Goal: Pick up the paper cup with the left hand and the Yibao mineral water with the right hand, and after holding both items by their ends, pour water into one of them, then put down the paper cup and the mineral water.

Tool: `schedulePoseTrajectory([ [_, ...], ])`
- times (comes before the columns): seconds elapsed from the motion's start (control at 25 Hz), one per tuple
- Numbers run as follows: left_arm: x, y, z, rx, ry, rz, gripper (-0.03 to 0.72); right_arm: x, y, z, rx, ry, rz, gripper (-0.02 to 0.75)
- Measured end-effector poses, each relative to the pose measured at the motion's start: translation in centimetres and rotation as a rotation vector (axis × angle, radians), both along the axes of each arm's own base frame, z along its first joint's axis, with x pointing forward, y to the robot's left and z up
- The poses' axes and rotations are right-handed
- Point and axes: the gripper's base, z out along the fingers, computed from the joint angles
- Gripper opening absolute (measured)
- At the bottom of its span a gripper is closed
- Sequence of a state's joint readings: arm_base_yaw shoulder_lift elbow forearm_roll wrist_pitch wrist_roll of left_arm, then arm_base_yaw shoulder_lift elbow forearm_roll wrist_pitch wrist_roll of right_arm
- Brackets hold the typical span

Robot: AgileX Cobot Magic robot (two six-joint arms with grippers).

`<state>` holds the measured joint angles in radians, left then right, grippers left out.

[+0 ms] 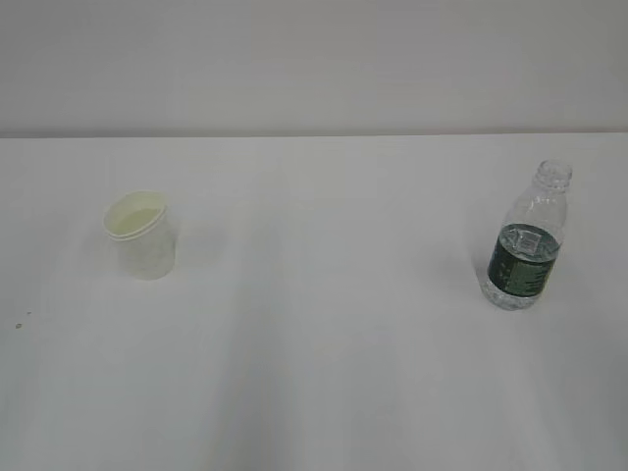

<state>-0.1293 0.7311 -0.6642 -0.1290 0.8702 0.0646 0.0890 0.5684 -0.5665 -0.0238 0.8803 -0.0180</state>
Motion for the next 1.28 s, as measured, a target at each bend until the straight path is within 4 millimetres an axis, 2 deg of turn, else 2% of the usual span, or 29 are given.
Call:
schedulePoseTrajectory([
  [0.6,-1.1,0.0,-0.8,0.016,0.145,-0.019,0.33,-0.7,-0.1,-0.6,-0.009,0.099,-0.002,0.519],
  [0.96,-1.3,0.0,-0.9,0.018,0.172,-0.023,0.33,-1.0,-0.1,-0.9,-0.013,0.148,-0.004,0.519],
  [1.28,-1.4,-0.2,-0.9,-0.004,0.182,-0.027,0.33,-2.2,-0.2,-0.9,-0.013,0.112,-0.003,0.518],
])
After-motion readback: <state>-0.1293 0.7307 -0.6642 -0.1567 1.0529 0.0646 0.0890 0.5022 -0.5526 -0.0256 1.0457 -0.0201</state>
